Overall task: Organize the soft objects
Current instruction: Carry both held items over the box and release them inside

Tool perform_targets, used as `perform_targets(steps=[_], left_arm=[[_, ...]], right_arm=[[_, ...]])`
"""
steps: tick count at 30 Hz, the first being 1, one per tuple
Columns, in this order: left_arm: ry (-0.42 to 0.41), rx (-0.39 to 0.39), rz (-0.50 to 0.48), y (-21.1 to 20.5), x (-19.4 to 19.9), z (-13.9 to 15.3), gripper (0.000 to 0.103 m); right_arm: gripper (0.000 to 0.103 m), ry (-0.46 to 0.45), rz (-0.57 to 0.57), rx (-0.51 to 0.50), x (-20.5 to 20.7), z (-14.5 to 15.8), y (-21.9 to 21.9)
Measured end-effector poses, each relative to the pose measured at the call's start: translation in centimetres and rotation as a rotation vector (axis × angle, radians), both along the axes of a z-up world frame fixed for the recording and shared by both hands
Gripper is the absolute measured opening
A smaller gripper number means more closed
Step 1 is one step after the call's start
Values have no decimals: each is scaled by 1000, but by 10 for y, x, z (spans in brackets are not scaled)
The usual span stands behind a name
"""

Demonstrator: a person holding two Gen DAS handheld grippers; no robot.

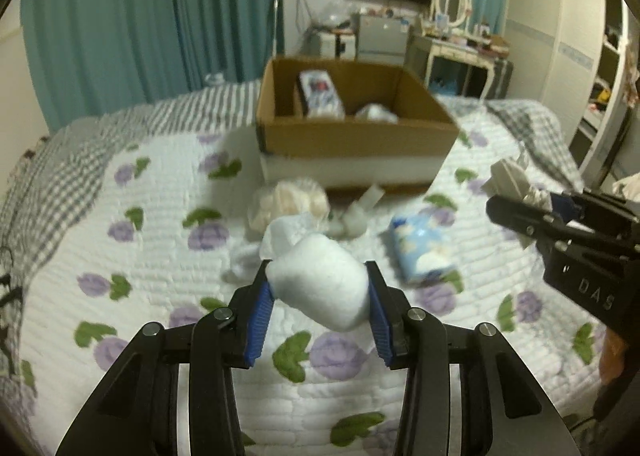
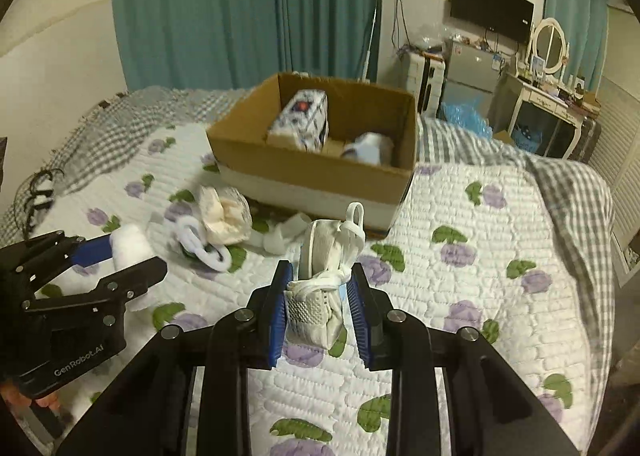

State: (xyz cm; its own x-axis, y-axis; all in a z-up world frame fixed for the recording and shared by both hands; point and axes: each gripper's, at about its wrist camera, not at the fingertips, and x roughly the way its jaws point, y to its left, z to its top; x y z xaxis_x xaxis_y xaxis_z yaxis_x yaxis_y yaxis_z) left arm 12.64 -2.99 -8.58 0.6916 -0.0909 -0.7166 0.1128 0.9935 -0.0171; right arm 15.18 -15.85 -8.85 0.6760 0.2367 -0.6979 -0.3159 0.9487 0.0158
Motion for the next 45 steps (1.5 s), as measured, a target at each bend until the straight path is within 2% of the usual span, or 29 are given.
perform_targets(steps=[5, 11, 16, 21, 27, 33, 40, 45], left_arm=[[-57, 8, -11, -7, 4, 35, 42], [-133, 36, -32, -15, 24, 74, 42], [-170, 46, -41, -13, 49, 93, 42], [-166, 57, -47, -9, 79, 96, 42], [-151, 92, -60, -11, 113, 83, 42], [-100, 121, -78, -13, 136, 50, 42], [-67, 117, -82, -13, 162, 24, 42], [-52, 93, -98, -13, 180, 12, 43]], right_arm=[[28, -55, 10, 8, 0, 33, -4], [28, -112, 20, 18, 19, 70, -7], [28, -147, 23, 16, 47, 94, -5], [28, -152, 18, 1, 81, 100, 0], [28, -127, 11, -8, 122, 88, 5], [28, -87, 8, -17, 153, 61, 7], [28, -22, 9, -35, 186, 16, 12], [28, 3, 8, -38, 203, -4, 13]])
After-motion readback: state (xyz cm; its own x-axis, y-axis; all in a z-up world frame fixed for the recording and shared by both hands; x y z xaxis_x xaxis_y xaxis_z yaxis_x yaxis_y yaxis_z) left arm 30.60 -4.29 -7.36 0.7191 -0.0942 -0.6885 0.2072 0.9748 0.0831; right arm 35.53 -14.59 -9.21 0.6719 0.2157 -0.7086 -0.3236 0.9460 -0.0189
